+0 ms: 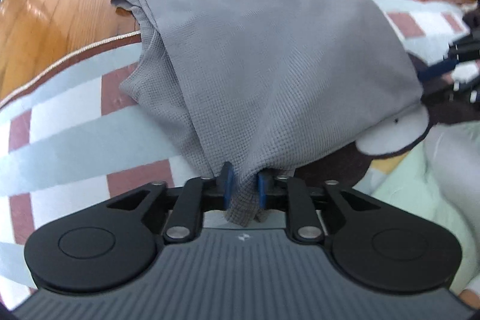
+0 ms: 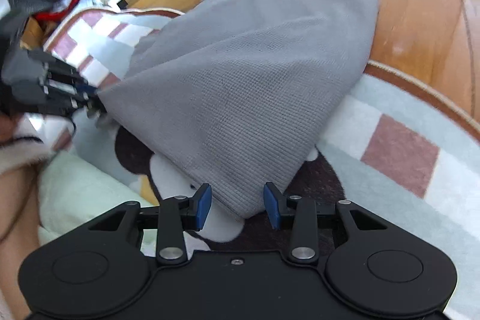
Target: Fold clothes
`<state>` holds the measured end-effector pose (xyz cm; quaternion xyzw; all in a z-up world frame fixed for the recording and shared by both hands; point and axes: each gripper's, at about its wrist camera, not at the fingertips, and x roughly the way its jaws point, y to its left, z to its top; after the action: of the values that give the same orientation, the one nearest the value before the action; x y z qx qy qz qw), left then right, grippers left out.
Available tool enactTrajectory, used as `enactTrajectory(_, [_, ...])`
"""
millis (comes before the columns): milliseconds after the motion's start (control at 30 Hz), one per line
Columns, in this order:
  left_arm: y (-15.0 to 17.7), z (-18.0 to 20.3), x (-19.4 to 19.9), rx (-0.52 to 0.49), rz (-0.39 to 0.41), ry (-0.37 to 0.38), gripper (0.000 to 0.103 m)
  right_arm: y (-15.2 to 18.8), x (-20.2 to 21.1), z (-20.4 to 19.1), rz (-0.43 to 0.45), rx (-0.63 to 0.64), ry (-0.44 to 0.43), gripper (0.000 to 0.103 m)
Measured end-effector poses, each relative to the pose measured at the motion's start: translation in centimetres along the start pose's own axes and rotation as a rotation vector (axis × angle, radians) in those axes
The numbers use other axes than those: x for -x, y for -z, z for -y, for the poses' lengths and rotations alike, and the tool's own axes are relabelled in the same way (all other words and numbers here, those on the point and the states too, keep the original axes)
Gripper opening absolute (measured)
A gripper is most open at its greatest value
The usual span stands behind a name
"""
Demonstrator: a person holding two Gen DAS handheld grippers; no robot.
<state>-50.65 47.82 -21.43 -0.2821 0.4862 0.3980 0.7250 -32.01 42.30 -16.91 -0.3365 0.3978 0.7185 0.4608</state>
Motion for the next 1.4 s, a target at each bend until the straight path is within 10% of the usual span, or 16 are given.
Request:
enactTrajectory(100, [0.6, -1.3, 0.2, 0.082, 0.012, 0.027, 0.045, 1.0, 0.4, -1.2, -0.026, 0.073, 0.12, 0.051])
enactTrajectory(367, [1.1, -4.3, 0.8, 0.293, 0.045, 0.1, 0.047, 1.6, -0.6, 2.6, 0.104, -0.238, -0.079, 0.061])
enactTrajectory(400, [1.2, -4.5, 0.9, 0.305, 0.05, 0.101, 0.047, 1.7, -0.9, 3.0, 0.126, -0.29, -0.125, 0.059])
enactTrajectory(467, [1.3, -4.9, 1.2, 0.325, 0.065, 0.105, 0.048, 1.3, -1.5, 3.4, 0.14, -0.315, -0.173, 0.011])
enactTrajectory(633, [1.7, -5.5, 2.5, 0.352, 0.122, 0.127, 0.057, 0.5, 4.6, 3.5, 0.295, -0.334, -0.252, 0.01])
enactTrajectory(867, [0.7, -5.4, 1.9, 0.331, 0.098, 0.178, 0.058, 2.7, 3.1, 4.5, 0.048, -0.294, 0.084, 0.011])
enactTrajectory(1133, [-1.0, -5.2, -1.2, 0.396, 0.005, 0.331, 0.058, 2.0, 3.0, 1.3, 0.009, -0.112, 0.311, 0.035])
enactTrajectory(1400, [-4.1, -4.7, -4.0, 0.281, 0.01, 0.202, 0.061, 0.5, 3.3, 0.3, 0.119, -0.07, 0.27, 0.043])
